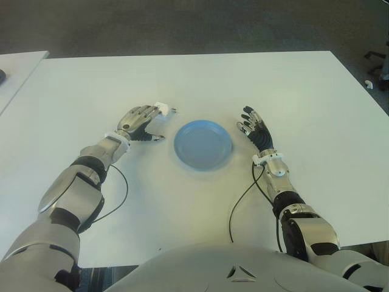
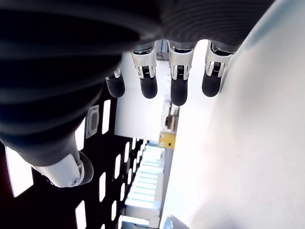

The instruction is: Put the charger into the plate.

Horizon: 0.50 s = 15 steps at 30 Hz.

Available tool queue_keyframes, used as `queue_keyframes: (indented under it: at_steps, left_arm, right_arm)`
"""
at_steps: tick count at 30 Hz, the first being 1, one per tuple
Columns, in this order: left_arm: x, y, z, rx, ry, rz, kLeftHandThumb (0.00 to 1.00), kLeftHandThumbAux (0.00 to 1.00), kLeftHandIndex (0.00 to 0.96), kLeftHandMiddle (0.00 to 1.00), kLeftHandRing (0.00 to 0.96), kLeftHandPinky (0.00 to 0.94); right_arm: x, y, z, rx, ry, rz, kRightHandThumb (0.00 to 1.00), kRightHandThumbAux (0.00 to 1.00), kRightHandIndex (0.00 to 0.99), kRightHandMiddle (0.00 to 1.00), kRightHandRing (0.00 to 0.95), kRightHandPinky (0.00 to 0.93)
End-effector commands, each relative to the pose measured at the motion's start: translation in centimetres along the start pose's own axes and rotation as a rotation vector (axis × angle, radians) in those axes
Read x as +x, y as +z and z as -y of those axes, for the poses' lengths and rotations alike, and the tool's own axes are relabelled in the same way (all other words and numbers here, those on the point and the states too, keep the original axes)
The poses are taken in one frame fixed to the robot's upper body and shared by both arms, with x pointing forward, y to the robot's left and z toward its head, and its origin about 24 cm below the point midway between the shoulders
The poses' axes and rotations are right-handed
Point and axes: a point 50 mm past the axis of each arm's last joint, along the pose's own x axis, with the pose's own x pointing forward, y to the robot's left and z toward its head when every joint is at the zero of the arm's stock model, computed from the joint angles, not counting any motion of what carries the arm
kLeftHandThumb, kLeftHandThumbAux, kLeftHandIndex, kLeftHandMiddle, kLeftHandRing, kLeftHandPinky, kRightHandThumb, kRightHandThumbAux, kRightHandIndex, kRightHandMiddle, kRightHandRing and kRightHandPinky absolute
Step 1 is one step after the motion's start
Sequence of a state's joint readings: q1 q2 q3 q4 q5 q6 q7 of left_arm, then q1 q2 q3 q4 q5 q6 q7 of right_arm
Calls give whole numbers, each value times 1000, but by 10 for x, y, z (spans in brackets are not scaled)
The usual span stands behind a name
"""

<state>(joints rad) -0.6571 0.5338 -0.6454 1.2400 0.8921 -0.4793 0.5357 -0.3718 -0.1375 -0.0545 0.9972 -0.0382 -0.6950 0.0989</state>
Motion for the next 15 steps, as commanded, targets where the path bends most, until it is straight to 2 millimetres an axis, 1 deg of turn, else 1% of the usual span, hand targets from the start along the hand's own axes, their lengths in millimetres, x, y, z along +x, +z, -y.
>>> queue_keyframes:
  at_steps: [1,15]
  left_arm:
    - [-2,6,10,-41,-74,11,71,323,0,0,0,0]
    - [-9,13,22,-138,-134,36,54,328,0,0,0,0]
  right_arm:
    - [-10,-12,-4,8,7,-60,58,615,0,95,94,37]
    - [-10,-11,-6,13,1,-51,78,601,0,120,117,62]
